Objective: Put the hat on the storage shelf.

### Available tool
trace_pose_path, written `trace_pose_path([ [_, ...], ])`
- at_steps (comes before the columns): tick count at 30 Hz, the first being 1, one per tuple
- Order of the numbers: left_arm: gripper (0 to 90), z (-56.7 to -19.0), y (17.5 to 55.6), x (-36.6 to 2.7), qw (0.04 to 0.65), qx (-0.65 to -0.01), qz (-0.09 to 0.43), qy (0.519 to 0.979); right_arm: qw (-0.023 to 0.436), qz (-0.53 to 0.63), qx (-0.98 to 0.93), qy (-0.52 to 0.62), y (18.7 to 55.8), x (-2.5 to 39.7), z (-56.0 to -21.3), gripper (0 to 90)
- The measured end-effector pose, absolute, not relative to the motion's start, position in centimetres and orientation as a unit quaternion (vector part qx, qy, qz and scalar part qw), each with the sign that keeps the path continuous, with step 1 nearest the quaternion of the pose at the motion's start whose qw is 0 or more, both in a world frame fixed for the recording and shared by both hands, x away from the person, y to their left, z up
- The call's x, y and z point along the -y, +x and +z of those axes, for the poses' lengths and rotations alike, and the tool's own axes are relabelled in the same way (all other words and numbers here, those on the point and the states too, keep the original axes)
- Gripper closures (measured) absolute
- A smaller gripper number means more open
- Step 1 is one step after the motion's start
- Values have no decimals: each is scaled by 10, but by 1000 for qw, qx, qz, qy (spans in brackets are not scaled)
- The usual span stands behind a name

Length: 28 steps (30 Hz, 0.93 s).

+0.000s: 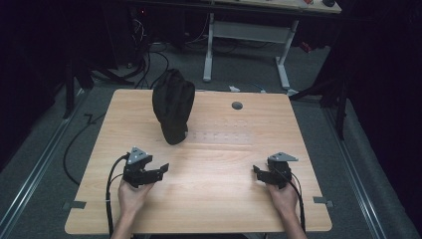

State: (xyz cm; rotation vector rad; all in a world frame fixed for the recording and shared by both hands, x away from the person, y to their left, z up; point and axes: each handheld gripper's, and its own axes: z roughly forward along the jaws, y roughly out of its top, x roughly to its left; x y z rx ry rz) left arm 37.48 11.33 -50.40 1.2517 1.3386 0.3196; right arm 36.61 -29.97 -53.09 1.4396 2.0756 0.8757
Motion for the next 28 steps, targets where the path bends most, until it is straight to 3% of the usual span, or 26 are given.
trace_pose_path([
  [12, 268, -531, 381, -99, 546, -569, 184, 587, 232, 319, -755, 523, 366, 300, -531, 333],
  [28, 275, -547, 384, -102, 536, -584, 204, 575, 231, 319, -757, 521, 366, 299, -531, 333],
])
